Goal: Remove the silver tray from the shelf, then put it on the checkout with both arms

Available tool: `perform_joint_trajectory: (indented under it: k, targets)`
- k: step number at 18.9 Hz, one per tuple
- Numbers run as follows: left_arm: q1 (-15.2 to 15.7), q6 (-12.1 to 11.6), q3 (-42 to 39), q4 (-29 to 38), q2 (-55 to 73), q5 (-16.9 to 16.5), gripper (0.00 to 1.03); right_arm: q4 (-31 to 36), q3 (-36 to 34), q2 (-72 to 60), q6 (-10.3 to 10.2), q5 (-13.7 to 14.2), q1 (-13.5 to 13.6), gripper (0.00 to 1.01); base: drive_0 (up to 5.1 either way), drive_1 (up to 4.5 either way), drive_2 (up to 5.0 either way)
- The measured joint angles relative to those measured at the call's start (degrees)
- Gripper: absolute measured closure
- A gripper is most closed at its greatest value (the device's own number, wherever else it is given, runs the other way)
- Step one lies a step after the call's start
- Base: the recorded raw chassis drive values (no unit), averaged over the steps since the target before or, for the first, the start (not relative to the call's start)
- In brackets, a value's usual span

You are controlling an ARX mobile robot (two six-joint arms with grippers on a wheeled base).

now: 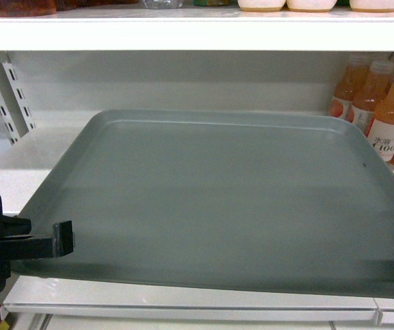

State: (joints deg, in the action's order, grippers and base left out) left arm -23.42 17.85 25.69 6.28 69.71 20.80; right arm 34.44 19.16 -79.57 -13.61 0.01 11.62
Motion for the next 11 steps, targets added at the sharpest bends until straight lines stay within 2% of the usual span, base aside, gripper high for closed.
perform_joint_trajectory:
  k: [11]
  targets:
    - [0.0,-0.2,0.0,-0.2,0.0,0.0,1.00,-0.1,0.0,0.0,-0.1,0.0,0.0,0.98,0.0,-4.24,4.2]
